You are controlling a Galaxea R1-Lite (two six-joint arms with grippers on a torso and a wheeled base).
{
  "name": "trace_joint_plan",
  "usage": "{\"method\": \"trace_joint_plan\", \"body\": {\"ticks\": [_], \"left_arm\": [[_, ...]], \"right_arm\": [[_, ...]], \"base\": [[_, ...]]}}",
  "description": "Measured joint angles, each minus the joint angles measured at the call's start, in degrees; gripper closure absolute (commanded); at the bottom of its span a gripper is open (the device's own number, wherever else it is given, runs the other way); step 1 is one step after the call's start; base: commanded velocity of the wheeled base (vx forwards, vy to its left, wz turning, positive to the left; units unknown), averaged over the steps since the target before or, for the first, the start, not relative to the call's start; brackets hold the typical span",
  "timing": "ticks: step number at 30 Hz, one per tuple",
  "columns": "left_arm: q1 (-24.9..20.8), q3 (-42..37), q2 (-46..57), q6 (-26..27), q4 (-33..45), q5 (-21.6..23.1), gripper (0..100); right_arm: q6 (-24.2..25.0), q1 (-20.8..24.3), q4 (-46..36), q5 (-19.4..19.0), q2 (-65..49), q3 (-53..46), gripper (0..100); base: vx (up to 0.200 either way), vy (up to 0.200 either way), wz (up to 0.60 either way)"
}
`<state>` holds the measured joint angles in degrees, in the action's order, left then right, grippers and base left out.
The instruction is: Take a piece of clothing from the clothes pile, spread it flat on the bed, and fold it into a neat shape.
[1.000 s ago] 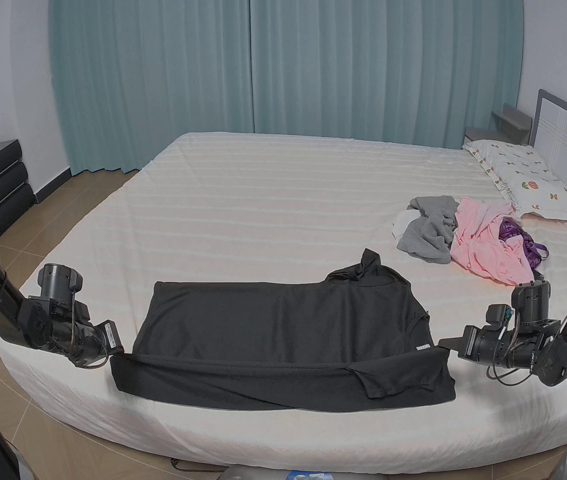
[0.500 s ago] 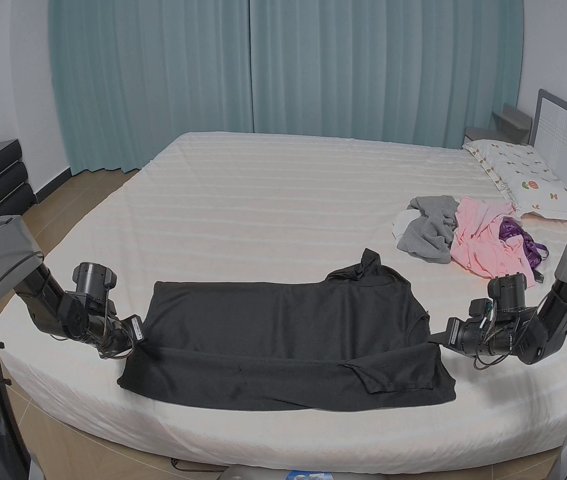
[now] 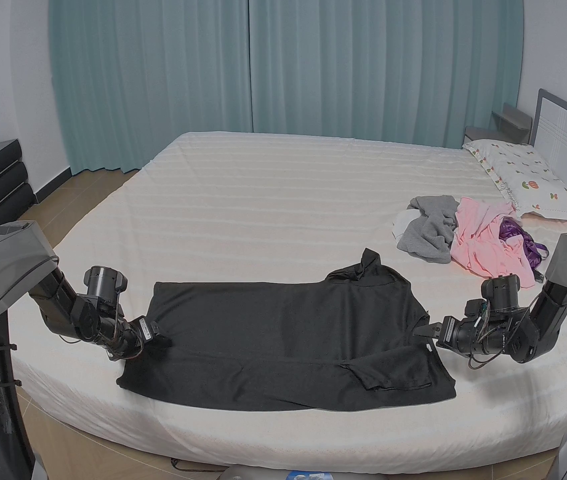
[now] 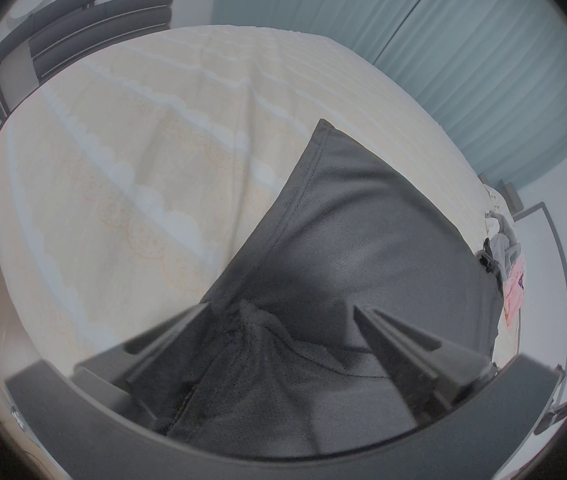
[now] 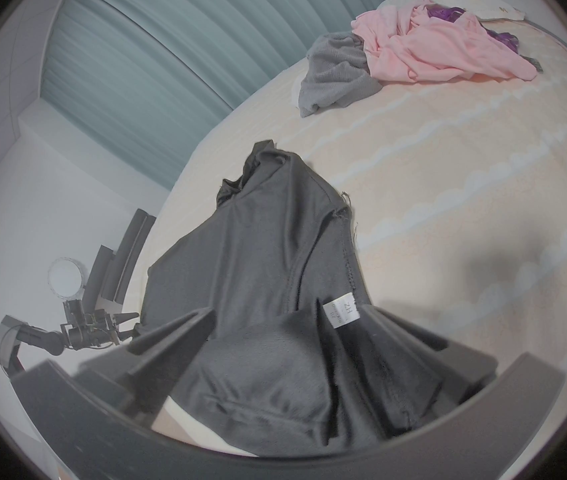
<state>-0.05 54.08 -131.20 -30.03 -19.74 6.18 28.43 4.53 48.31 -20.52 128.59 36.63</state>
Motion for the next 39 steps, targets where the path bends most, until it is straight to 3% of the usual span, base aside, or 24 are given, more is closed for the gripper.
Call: {"method": "trace_joint_plan", "body": {"ticks": [9,14,18,25,39], "left_arm": [[1.19,-3.75,4.73,-3.94,0.01,2.22,0],[1.52,-9.9,9.8,-5.11,-0.43,4.88,0],[1.17,-14.88,14.28,-7.41,-0.78,6.62,0],[0.0,-22.75,19.26,-9.36,-5.13,10.95,0],[-0.48,-27.19,19.24,-11.68,-9.08,11.43,0]], "right_arm": [[5.34,1.79,2.13,-0.3,-7.97,-8.25,0],[15.19,5.11,7.14,0.62,-12.04,-14.42,0],[20.42,8.72,15.32,4.07,-13.48,-18.83,0],[24.2,12.76,22.36,6.73,-12.87,-25.39,0],[29.49,15.19,24.58,7.25,-9.76,-26.64,0]], "base": [[0.0,0.0,0.0],[0.0,0.0,0.0],[0.0,0.0,0.0],[0.0,0.0,0.0],[-0.043,0.0,0.0]]}}
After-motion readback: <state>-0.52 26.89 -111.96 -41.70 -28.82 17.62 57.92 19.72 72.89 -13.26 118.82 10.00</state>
